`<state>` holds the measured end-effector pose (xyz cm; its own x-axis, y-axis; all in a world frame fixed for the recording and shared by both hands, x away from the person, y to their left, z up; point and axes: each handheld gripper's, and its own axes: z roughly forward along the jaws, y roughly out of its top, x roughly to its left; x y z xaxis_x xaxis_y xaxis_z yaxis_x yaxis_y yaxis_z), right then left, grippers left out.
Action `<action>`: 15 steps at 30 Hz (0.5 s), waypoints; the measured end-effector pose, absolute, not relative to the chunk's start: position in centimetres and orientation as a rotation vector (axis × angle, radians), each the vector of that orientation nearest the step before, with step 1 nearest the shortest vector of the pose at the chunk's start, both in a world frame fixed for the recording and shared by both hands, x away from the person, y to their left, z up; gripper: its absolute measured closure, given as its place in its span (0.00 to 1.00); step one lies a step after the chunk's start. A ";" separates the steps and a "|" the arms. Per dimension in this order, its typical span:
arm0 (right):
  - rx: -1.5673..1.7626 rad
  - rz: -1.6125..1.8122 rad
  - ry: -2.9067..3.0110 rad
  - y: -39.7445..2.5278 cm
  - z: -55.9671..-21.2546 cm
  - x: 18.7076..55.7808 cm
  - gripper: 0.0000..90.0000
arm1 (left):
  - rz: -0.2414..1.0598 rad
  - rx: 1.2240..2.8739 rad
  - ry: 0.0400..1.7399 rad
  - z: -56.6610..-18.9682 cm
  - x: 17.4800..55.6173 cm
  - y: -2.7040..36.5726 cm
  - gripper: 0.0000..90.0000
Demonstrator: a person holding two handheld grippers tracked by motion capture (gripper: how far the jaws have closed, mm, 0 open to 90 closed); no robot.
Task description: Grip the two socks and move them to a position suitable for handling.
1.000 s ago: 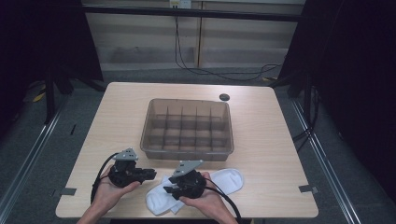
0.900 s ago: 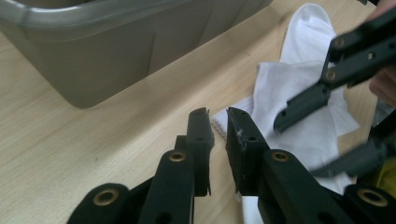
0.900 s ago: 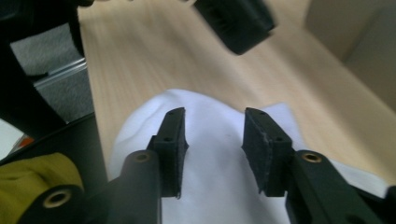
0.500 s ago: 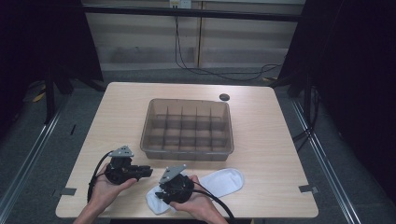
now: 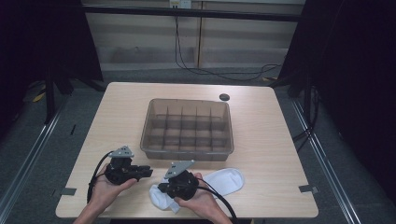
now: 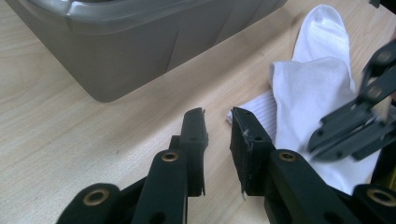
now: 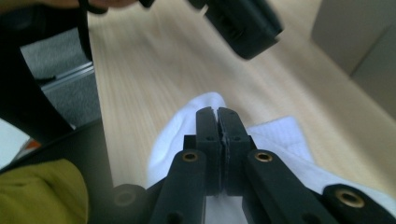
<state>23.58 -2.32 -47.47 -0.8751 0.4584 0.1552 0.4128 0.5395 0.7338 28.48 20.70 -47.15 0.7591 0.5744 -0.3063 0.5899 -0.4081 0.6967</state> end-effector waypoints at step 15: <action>0.948 1.403 2.502 -8.3 -44.1 23.7 0.98 | -0.063 2.146 0.773 -46.9 27.0 17.5 0.84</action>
<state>23.74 -8.29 -44.08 -0.7964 0.5737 0.1911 0.4623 0.3740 0.8039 26.99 17.51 -46.94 0.8090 0.5058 -0.2996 0.5476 -0.4629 0.6970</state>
